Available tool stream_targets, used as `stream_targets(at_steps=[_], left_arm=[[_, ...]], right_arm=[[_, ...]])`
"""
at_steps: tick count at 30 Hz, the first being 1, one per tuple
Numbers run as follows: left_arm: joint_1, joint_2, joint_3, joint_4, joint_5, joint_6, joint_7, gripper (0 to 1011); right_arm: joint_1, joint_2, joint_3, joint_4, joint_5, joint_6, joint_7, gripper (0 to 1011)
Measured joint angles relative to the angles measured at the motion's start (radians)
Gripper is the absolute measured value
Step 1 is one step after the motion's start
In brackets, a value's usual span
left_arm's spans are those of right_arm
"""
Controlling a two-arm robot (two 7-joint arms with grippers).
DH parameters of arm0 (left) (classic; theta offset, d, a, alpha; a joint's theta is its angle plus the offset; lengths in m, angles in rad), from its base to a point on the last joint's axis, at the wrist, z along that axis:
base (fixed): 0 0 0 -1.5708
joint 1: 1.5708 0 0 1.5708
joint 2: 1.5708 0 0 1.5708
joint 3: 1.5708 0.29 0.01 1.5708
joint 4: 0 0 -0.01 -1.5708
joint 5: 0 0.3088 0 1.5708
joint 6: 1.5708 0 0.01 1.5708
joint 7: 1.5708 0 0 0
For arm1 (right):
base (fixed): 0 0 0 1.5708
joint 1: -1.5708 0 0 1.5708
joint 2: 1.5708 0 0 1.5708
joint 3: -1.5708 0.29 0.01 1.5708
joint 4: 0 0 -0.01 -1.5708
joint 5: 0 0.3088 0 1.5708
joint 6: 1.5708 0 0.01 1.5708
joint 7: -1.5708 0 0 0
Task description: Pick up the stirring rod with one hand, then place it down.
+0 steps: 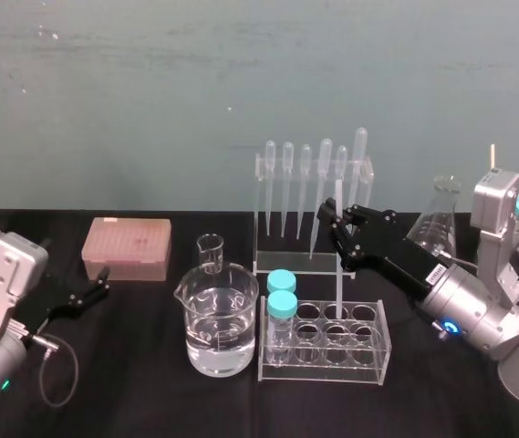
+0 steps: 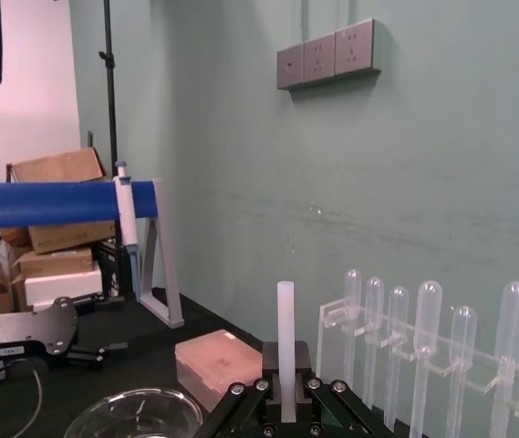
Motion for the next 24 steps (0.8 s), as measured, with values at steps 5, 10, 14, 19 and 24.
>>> stream_targets(at_steps=[5, 10, 14, 19, 24], left_arm=[[0.000, 0.000, 0.000, 0.000, 0.000, 0.000, 0.000, 1000], [0.000, 0.000, 0.000, 0.000, 0.000, 0.000, 0.000, 1000], [0.000, 0.000, 0.000, 0.000, 0.000, 0.000, 0.000, 1000], [0.000, 0.000, 0.000, 0.000, 0.000, 0.000, 0.000, 1000], [0.000, 0.000, 0.000, 0.000, 0.000, 0.000, 0.000, 1000]], right_arm=[[0.013, -0.013, -0.006, 0.032, -0.001, -0.005, 0.009, 70], [0.025, -0.023, -0.012, 0.058, -0.002, -0.009, 0.018, 71], [0.032, -0.027, -0.019, 0.077, -0.011, -0.009, 0.020, 70], [0.034, -0.028, -0.024, 0.089, -0.021, -0.006, 0.019, 70], [0.034, -0.031, -0.026, 0.104, -0.028, 0.003, 0.015, 70]])
